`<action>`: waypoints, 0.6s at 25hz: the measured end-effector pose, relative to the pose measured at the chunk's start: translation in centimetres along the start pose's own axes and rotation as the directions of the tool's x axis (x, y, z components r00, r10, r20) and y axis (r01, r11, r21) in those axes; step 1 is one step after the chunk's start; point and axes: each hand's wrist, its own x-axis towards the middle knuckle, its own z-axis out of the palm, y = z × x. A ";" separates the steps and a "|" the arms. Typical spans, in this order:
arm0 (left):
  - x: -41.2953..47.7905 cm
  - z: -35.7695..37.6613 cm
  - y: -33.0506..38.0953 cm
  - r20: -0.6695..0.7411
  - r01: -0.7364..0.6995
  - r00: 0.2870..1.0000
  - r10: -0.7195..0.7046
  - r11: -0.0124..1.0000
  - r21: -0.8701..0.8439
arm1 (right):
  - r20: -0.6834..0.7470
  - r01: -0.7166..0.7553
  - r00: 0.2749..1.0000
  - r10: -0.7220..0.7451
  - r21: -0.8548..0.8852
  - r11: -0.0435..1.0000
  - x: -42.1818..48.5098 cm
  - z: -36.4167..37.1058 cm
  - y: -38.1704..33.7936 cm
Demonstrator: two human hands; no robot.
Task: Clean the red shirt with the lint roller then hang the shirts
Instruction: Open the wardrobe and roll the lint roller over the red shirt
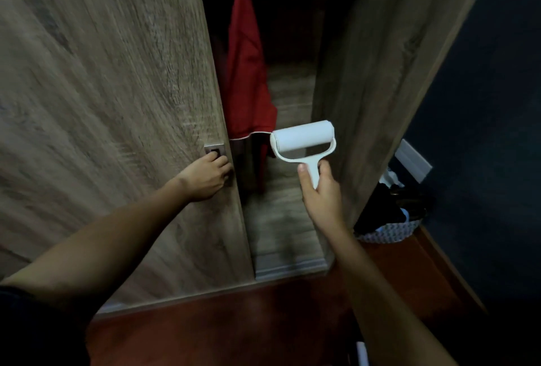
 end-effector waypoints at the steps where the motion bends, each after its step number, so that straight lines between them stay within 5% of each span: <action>1: -1.3 1.0 -0.5 -0.001 0.016 1.000 -0.016 1.000 -0.013 | 0.010 0.004 1.000 -0.004 0.005 1.000 -0.3 1.0 -0.4; 15: -12.8 9.8 -2.3 0.043 0.208 0.978 -0.206 0.978 -0.030 | 0.083 0.029 0.996 -0.028 -0.014 0.999 -1.8 7.6 -3.7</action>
